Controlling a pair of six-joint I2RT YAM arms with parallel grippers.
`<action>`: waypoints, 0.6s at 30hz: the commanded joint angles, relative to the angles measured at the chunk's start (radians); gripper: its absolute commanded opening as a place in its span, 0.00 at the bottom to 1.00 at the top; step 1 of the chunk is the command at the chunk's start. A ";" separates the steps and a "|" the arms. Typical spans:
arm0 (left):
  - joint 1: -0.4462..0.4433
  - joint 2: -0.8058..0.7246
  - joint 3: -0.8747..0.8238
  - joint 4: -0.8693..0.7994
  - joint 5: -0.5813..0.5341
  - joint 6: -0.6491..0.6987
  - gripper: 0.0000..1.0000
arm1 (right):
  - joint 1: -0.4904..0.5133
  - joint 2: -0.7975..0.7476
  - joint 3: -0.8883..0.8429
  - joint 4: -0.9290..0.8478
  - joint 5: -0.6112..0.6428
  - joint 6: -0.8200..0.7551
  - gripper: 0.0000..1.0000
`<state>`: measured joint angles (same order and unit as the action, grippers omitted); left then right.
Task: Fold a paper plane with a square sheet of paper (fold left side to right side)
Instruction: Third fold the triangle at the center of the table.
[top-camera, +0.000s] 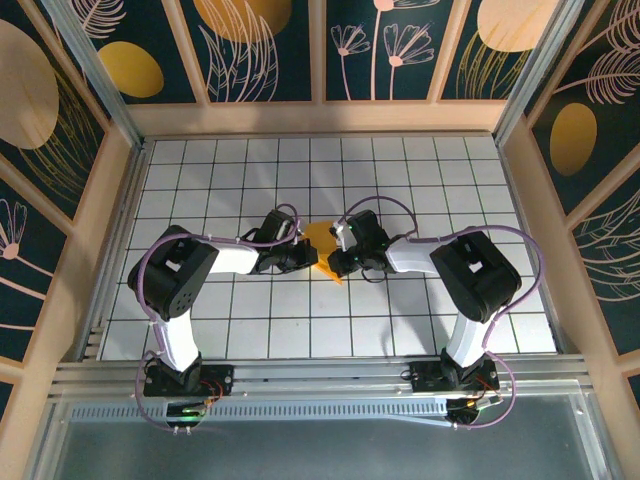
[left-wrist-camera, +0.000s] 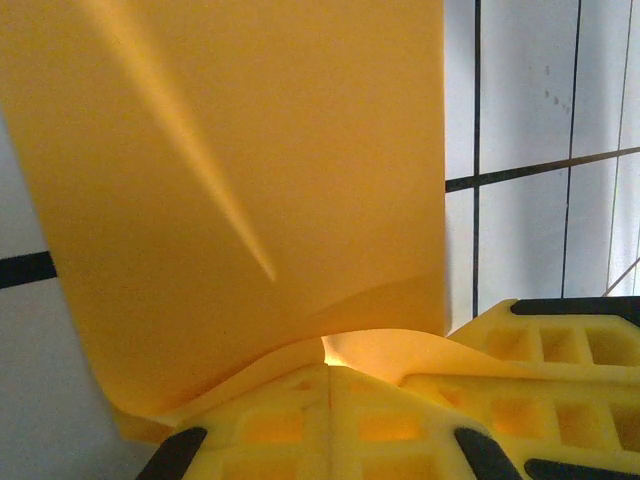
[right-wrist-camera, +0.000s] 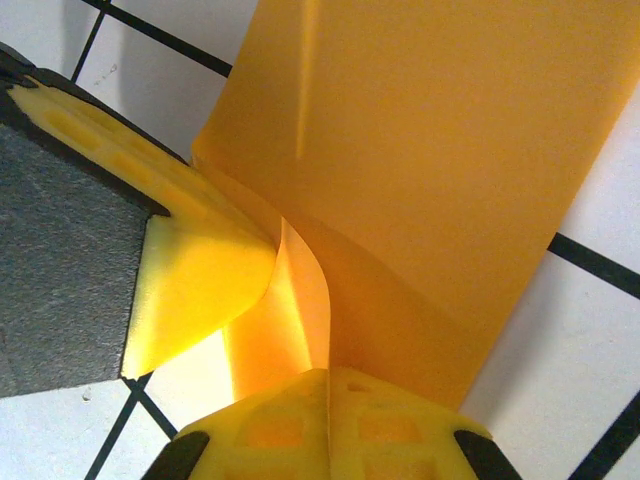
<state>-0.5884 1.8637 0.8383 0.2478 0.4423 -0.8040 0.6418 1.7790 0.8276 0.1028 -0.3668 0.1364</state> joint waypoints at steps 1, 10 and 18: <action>0.001 0.034 -0.005 -0.095 -0.066 0.019 0.00 | -0.007 0.030 0.009 -0.060 0.041 -0.008 0.00; 0.001 0.045 -0.007 -0.140 -0.106 0.021 0.00 | -0.019 -0.008 0.033 -0.066 0.033 0.016 0.10; 0.001 0.061 0.000 -0.143 -0.109 0.014 0.00 | -0.043 -0.083 0.031 -0.052 -0.010 0.047 0.32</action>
<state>-0.5915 1.8656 0.8497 0.2237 0.4290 -0.8047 0.6163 1.7561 0.8444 0.0635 -0.3676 0.1658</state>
